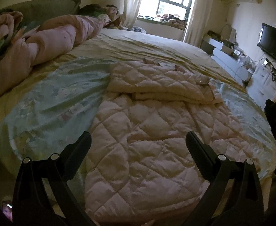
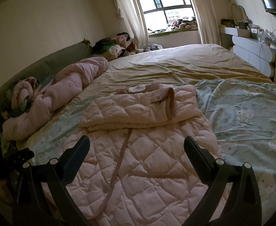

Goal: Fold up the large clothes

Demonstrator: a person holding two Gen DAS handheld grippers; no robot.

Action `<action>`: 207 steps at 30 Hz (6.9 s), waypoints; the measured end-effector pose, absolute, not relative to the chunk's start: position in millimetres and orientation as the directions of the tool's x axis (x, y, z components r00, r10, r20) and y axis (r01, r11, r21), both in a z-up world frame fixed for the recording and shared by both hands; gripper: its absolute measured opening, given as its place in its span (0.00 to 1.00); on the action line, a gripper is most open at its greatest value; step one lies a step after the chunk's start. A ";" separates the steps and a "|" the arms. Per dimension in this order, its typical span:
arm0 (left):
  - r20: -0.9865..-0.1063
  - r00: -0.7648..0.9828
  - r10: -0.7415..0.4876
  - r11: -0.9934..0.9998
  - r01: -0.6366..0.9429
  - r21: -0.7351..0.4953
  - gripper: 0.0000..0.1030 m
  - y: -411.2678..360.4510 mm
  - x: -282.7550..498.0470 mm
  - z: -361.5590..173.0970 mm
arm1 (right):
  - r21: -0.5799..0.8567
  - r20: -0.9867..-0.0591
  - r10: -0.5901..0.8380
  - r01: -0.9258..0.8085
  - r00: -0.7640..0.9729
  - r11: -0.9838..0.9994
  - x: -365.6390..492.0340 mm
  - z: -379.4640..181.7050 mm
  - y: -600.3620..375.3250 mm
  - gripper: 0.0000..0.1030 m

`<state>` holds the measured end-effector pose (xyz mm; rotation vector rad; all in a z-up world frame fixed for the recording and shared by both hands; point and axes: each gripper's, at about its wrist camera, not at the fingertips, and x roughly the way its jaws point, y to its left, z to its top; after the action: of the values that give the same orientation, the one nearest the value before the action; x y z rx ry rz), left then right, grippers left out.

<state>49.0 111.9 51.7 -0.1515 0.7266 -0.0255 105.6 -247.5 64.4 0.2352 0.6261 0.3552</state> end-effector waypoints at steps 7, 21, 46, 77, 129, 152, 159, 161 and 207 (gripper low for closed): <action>-0.679 0.732 -0.048 0.989 -0.061 -0.135 0.91 116.0 42.9 42.5 | 0.321 -0.548 0.401 -0.258 0.735 0.911 103.8 55.5 -248.1 0.96; -0.739 0.673 -0.040 0.980 -0.116 -0.159 0.91 133.2 30.6 5.7 | 0.307 -0.582 0.396 -0.259 0.710 0.916 89.0 37.6 -253.8 0.96; -0.828 0.558 -0.054 0.959 -0.202 -0.198 0.91 164.3 13.1 -49.4 | 0.346 -0.655 0.401 -0.218 0.640 0.913 79.5 -13.6 -282.2 0.96; -0.806 0.576 -0.139 0.962 -0.115 -0.248 0.21 146.6 1.5 -38.5 | 0.336 -0.740 0.362 -0.154 0.567 0.929 60.2 -46.9 -320.6 0.96; -0.683 0.724 -0.097 0.962 -0.108 -0.251 0.16 148.5 12.1 18.1 | 0.487 -0.446 0.530 -0.301 0.721 0.820 71.3 24.4 -351.1 0.15; -0.617 0.784 -0.066 0.965 -0.108 -0.239 0.16 155.5 49.3 50.5 | 0.485 -0.369 0.479 -0.275 0.796 0.830 137.1 45.2 -342.0 0.15; -0.598 0.797 -0.078 0.962 -0.098 -0.256 0.16 157.9 62.1 56.3 | 0.470 -0.378 0.463 -0.265 0.801 0.842 153.2 49.8 -336.2 0.15; -0.596 0.799 -0.083 0.960 -0.097 -0.264 0.16 160.3 67.0 57.3 | 0.467 -0.379 0.459 -0.262 0.804 0.845 158.3 52.1 -334.4 0.15; -0.517 0.855 -0.031 0.969 -0.101 -0.225 0.20 184.5 187.8 113.4 | 0.297 -0.351 0.271 -0.169 0.896 0.940 286.1 114.6 -303.9 0.15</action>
<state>187.8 184.5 113.4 -0.2491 0.5447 0.0369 286.1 -303.9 114.6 0.2640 0.3989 0.2308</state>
